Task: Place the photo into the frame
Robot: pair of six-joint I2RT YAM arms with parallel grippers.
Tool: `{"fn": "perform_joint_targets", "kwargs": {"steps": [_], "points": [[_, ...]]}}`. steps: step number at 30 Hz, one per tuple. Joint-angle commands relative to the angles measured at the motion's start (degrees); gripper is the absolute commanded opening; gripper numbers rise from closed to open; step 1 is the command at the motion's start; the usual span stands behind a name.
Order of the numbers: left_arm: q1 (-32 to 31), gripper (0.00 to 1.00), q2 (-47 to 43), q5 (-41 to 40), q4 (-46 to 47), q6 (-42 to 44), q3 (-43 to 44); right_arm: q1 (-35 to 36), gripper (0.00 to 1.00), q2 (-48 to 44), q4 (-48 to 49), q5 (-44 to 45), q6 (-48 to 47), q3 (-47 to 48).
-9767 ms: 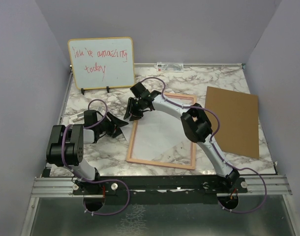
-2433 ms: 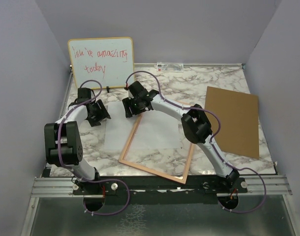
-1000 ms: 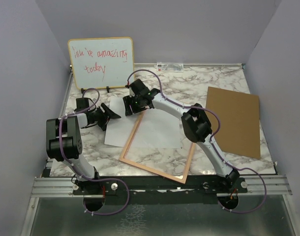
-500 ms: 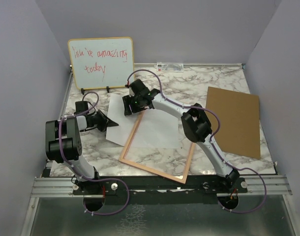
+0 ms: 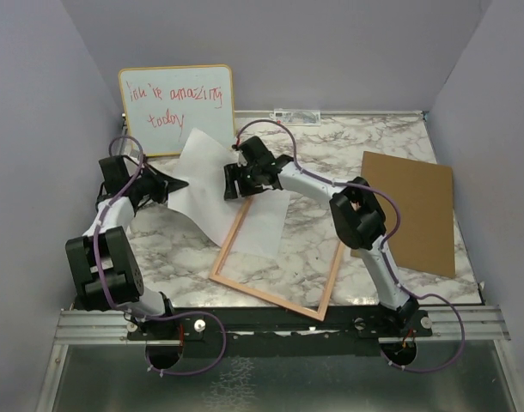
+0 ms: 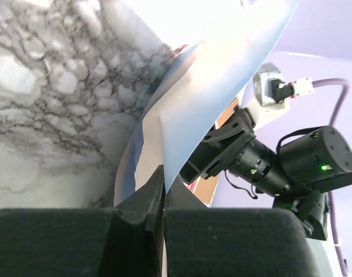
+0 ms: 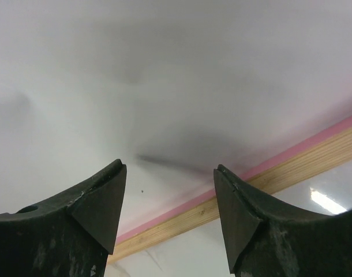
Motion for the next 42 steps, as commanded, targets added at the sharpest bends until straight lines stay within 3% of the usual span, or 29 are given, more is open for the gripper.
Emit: {"fn": "perform_joint_targets", "kwargs": {"steps": [1, 7, 12, 16, 25, 29, 37, 42], "points": [[1.59, 0.00, -2.95, 2.40, 5.67, -5.64, 2.70, -1.00, 0.67, -4.18, 3.24, -2.48, 1.79, -0.48], [4.12, 0.00, -4.11, 2.77, 5.33, -7.41, 4.74, -3.16, 0.67, -7.34, 5.10, -3.94, 5.66, -0.42], [6.15, 0.00, -3.51, 0.24, -3.95, 0.43, 13.91, -4.59, 0.67, -11.78, 6.81, -3.31, 8.05, -2.17], [7.50, 0.00, -3.64, 0.37, -5.07, 1.83, 17.08, -5.49, 0.67, -14.79, 4.67, -0.49, 7.49, -3.69], [8.54, 0.00, -4.23, -6.33, -17.78, 13.60, 26.55, -11.54, 0.67, -25.98, -3.13, 17.82, 11.58, -17.57], [8.56, 0.00, -3.99, -10.21, -24.14, 18.47, 33.14, -16.99, 0.68, -30.99, -7.44, 21.12, 14.01, -26.22], [8.56, 0.00, -2.59, -7.45, -24.79, 16.64, 38.96, -21.53, 0.71, -39.30, -12.19, 23.29, 15.49, -39.84], [7.92, 0.00, -2.88, -4.44, -22.69, 13.83, 37.28, -23.04, 0.80, -40.10, -14.98, 24.01, 18.61, -44.59]]}}
